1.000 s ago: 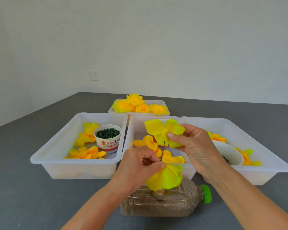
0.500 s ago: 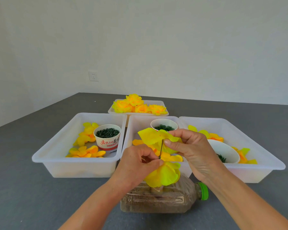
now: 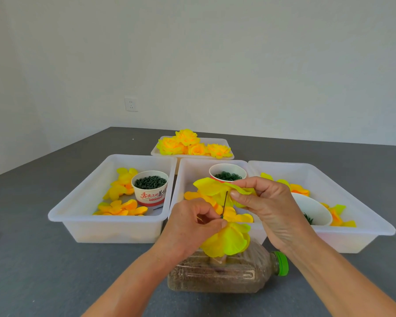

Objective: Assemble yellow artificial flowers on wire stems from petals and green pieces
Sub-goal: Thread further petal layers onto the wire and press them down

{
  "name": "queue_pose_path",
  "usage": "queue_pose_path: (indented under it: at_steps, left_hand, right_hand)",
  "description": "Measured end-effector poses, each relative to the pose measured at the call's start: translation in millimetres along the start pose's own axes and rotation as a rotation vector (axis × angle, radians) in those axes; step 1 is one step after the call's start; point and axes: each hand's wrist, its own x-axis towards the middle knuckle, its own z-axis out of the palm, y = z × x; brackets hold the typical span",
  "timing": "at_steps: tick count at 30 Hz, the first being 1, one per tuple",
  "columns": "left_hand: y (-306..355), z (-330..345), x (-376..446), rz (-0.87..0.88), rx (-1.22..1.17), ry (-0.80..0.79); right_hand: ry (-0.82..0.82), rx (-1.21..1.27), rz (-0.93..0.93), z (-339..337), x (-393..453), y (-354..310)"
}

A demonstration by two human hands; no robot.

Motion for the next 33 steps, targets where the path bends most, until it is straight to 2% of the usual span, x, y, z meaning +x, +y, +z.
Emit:
queue_pose_path:
  at_steps: [3, 12, 23, 33]
  left_hand:
    - [-1, 0, 0, -0.002, 0.003, -0.002]
    - [-1, -1, 0, -0.005, -0.019, -0.047]
    - [-3, -7, -5, -0.064, -0.158, -0.073]
    - [-11, -15, -12, -0.177, -0.252, -0.056]
  right_hand:
    - [-0.019, -0.032, -0.047, 0, -1, -1]
    - [-0.081, -0.374, -0.379, -1, -6, -4]
    - [-0.108, -0.595, -0.467, -2, -13, -2]
    - [-0.144, -0.664, -0.516, -5, -18, 9]
